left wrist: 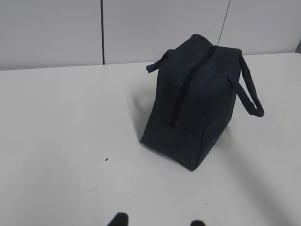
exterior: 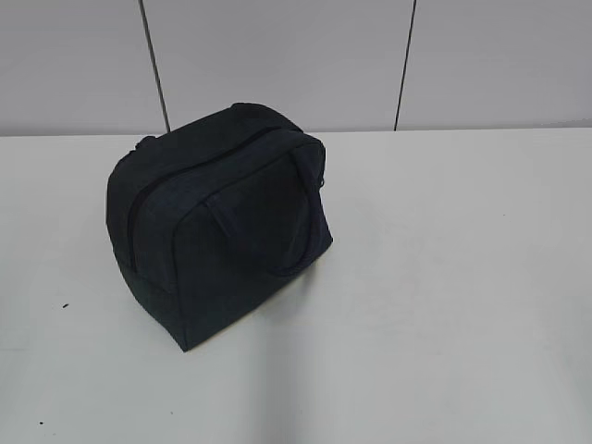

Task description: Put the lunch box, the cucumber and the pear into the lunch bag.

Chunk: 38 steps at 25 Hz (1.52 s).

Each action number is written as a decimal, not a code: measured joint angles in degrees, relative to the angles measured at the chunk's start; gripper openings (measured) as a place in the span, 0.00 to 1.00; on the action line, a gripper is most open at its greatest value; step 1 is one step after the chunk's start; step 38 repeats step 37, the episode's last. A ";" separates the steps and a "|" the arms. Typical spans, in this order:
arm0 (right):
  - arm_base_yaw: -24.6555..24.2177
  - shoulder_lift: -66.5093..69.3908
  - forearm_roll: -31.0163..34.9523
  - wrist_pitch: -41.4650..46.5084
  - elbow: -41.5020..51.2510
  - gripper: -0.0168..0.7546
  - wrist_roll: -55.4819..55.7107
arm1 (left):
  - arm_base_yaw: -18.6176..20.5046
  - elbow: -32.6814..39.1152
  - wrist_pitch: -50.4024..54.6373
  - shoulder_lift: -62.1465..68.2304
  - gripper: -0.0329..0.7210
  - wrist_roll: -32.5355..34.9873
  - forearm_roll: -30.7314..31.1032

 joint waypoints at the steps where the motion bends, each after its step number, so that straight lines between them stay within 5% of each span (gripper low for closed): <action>1: 0.00 0.00 0.00 0.00 0.00 0.59 0.00 | 0.57 0.00 0.00 0.00 0.38 0.00 -0.06; 7: 0.00 0.00 0.00 0.00 0.00 0.59 0.00 | 16.02 0.00 0.00 0.00 0.38 0.00 -0.23; 9: 0.00 0.00 0.00 0.00 0.00 0.59 0.00 | 18.09 0.00 0.00 0.00 0.38 0.00 -0.23; 38: -0.85 0.00 0.00 -0.13 0.00 0.59 0.00 | 18.52 0.00 0.00 0.00 0.38 0.00 -0.27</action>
